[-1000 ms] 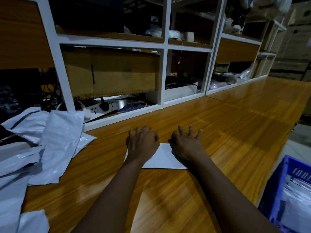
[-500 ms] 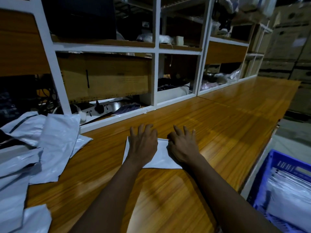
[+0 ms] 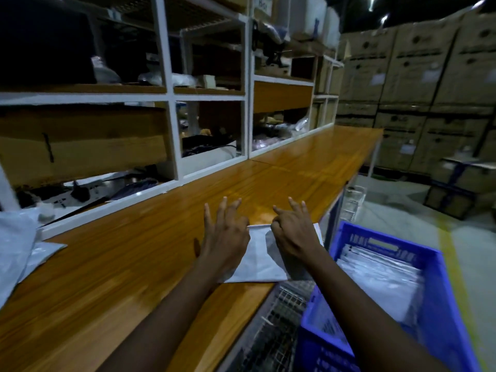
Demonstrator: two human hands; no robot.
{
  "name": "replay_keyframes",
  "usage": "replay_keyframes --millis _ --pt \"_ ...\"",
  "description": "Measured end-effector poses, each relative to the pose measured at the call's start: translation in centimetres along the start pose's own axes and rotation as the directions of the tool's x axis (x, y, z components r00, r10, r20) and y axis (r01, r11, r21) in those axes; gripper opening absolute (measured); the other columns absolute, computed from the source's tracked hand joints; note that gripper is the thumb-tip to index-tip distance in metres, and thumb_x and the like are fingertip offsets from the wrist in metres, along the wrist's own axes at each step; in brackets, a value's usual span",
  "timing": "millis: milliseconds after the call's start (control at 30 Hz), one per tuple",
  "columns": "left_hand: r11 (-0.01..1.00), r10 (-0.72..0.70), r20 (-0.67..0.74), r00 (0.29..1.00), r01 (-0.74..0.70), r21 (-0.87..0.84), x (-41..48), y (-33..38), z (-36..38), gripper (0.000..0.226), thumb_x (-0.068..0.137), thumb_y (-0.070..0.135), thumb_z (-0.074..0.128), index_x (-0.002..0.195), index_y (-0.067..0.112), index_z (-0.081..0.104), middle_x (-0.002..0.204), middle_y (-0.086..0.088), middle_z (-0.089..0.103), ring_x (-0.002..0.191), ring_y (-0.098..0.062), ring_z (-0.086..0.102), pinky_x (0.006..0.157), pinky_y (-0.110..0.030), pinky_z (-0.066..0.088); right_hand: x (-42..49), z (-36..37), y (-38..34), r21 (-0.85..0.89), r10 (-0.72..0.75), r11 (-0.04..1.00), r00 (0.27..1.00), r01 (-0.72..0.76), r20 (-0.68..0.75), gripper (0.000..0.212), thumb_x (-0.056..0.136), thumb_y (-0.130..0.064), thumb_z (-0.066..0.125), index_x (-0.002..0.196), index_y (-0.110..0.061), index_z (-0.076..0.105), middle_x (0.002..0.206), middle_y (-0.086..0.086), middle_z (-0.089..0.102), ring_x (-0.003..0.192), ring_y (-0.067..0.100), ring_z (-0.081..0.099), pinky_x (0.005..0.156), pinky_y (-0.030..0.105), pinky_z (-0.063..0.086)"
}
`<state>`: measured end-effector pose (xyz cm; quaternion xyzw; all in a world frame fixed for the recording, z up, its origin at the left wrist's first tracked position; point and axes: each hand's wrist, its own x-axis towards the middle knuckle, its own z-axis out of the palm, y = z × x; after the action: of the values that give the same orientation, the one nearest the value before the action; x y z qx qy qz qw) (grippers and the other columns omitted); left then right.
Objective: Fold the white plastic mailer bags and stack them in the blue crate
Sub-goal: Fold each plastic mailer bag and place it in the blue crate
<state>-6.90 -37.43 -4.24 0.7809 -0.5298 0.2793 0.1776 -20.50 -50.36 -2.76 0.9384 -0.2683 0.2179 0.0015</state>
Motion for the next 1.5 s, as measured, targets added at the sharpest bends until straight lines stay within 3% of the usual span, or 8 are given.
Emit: replay_keyframes --millis 200,533,800,967,1100,1200,1300,1500 --pt "0.984 0.168 0.017 0.986 -0.166 -0.065 3.5 9.6 2.9 0.014 0.095 0.022 0.046 0.09 0.022 0.058 0.161 -0.015 0.022 0.15 -0.039 0.008 0.111 -0.073 0.007 -4.2 -1.6 9.3 0.011 0.187 0.982 0.982 -0.187 -0.036 0.073 0.086 -0.043 0.01 0.099 -0.006 0.071 0.141 0.014 0.056 0.141 0.041 0.035 0.113 0.059 0.025" --pt "0.85 0.525 0.256 0.811 -0.513 -0.118 7.9 24.9 12.2 0.028 0.101 0.033 0.04 0.117 0.021 0.059 0.165 -0.011 0.001 0.151 -0.034 -0.006 0.115 -0.066 -0.007 -12.7 1.6 25.0 -0.078 0.481 0.875 0.876 -0.478 0.032 0.063 0.088 -0.034 0.017 0.109 -0.01 0.07 0.153 0.003 0.045 0.149 0.032 0.022 0.118 0.047 0.006" --pt "0.798 0.595 0.386 0.705 -0.575 -0.179 8.2 29.8 25.2 0.011 0.096 0.025 0.057 0.096 0.018 0.066 0.164 -0.014 0.01 0.15 -0.04 0.004 0.112 -0.066 -0.01 -14.2 10.2 33.6 -0.256 0.512 0.85 0.836 -0.461 0.195 0.09 0.079 -0.046 -0.008 0.108 -0.017 0.072 0.152 0.005 0.046 0.144 0.036 0.03 0.114 0.054 0.019" --pt "0.797 0.588 0.435 0.682 -0.578 -0.172 7.8 30.8 31.0 0.015 0.068 0.022 0.085 0.071 0.02 0.071 0.137 -0.017 0.057 0.129 -0.043 0.051 0.102 -0.072 0.03 -14.3 14.2 36.0 -0.327 0.593 0.8 0.745 -0.503 0.306 0.046 0.102 -0.047 0.034 0.138 -0.02 0.046 0.164 0.007 0.019 0.149 0.037 0.012 0.116 0.063 0.008" --pt "0.81 0.584 0.404 0.704 -0.537 -0.236 7.5 32.0 34.5 0.026 0.055 0.022 0.093 0.07 0.022 0.071 0.129 -0.015 0.063 0.122 -0.04 0.057 0.101 -0.069 0.034 -13.9 16.3 37.1 -0.353 0.612 0.791 0.66 -0.5 0.436 0.098 0.081 -0.071 0.059 0.156 -0.031 0.011 0.165 0.011 -0.012 0.15 0.042 -0.01 0.114 0.067 -0.003" --pt "0.804 0.595 0.337 0.73 -0.538 -0.253 7.5 32.1 35.3 0.029 0.072 0.028 0.084 0.097 0.02 0.07 0.143 -0.016 0.051 0.136 -0.04 0.043 0.109 -0.069 0.022 -14.0 17.6 37.3 -0.414 0.612 0.786 0.675 -0.46 0.412 0.109 0.08 -0.072 0.06 0.157 -0.033 -0.005 0.164 0.014 -0.015 0.15 0.043 -0.009 0.113 0.068 -0.001" --pt "0.81 0.581 0.474 0.661 -0.524 -0.263 7.5 31.6 36.0 0.087 0.085 0.065 0.058 0.153 0.022 0.025 0.165 -0.012 0.0 0.151 -0.037 -0.003 0.113 -0.067 -0.005 -13.9 18.0 37.4 -0.404 0.632 0.77 0.675 -0.494 0.38 0.107 0.084 -0.067 0.059 0.157 -0.033 -0.011 0.165 0.014 -0.013 0.15 0.042 -0.008 0.116 0.067 0.0" --pt "0.784 0.544 0.594 0.593 -0.612 -0.107 7.3 30.7 36.6 0.139 0.064 0.071 0.075 0.154 0.025 -0.021 0.16 -0.016 -0.025 0.146 -0.043 -0.02 0.109 -0.07 -0.012 -14.0 17.8 37.7 -0.432 0.661 0.749 0.61 -0.502 0.437 0.137 0.067 -0.067 0.077 0.151 -0.038 -0.027 0.161 0.017 -0.025 0.147 0.047 -0.017 0.116 0.066 -0.003"
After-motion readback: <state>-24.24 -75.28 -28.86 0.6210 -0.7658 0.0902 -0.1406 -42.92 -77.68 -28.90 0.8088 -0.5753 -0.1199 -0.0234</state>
